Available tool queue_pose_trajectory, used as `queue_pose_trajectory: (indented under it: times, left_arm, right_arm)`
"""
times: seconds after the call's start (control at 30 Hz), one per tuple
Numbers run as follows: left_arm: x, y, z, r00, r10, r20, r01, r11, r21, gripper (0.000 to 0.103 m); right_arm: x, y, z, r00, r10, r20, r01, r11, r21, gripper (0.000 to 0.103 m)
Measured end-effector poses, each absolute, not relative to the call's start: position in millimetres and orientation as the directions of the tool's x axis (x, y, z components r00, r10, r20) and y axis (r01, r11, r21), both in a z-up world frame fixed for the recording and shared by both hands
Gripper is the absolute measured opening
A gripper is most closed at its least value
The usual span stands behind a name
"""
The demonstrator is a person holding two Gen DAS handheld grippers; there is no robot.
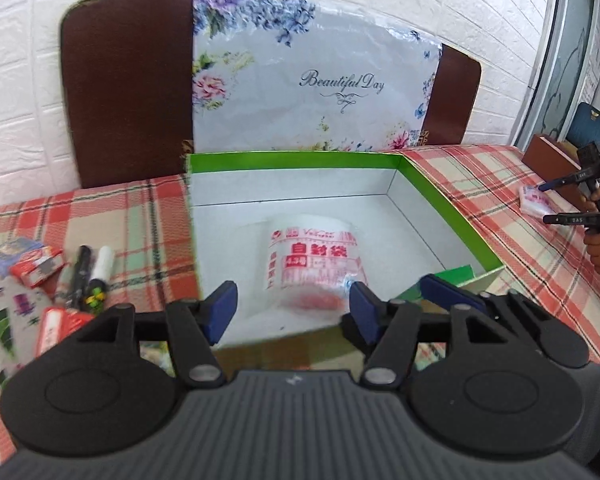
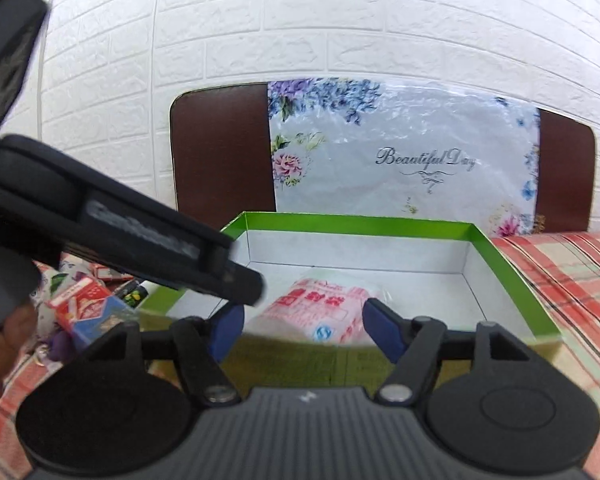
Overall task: Organize objects
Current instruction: 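Return the right gripper to the table and grasp the playing-card box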
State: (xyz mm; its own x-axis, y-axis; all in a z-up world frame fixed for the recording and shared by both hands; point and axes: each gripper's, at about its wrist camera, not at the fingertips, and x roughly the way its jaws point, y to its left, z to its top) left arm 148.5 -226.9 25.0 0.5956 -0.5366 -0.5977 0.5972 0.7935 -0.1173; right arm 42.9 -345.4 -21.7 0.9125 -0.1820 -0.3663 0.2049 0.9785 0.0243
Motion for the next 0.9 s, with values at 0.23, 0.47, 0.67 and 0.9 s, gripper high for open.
queue_pose_trajectory:
  times: [0.23,0.47,0.67,0.9]
  left_arm:
    - [121.2,-191.5,19.1,0.633,-0.436,-0.64,0.535,0.844,-0.046,0.064]
    - [111.2,-143.1,-1.5,0.636,-0.341,-0.693,0.442,0.896,-0.035,0.064]
    - [113.5,-92.7,-11.5,0.664,-0.269,-0.698,0.358,0.933,-0.02,0.064]
    - [116.3,-1.1,-42.2,0.701,-0.159,-0.695,0.198,0.98,-0.024,0.065]
  right_arm:
    - [13.3,-330.9,-27.6,0.874,-0.184,-0.45,0.24,0.968,0.072,0.068]
    - [4.3,-300.8,-36.6,0.844,-0.115,-0.524,0.189,0.978,0.09,0.068]
    - [15.5,-263.1,-36.2,0.827,-0.055,-0.559,0.105,0.993,0.058,0.068]
    - [35.9,-217.1,-37.5,0.818,0.011,-0.576,-0.015,1.0,-0.002,0.067]
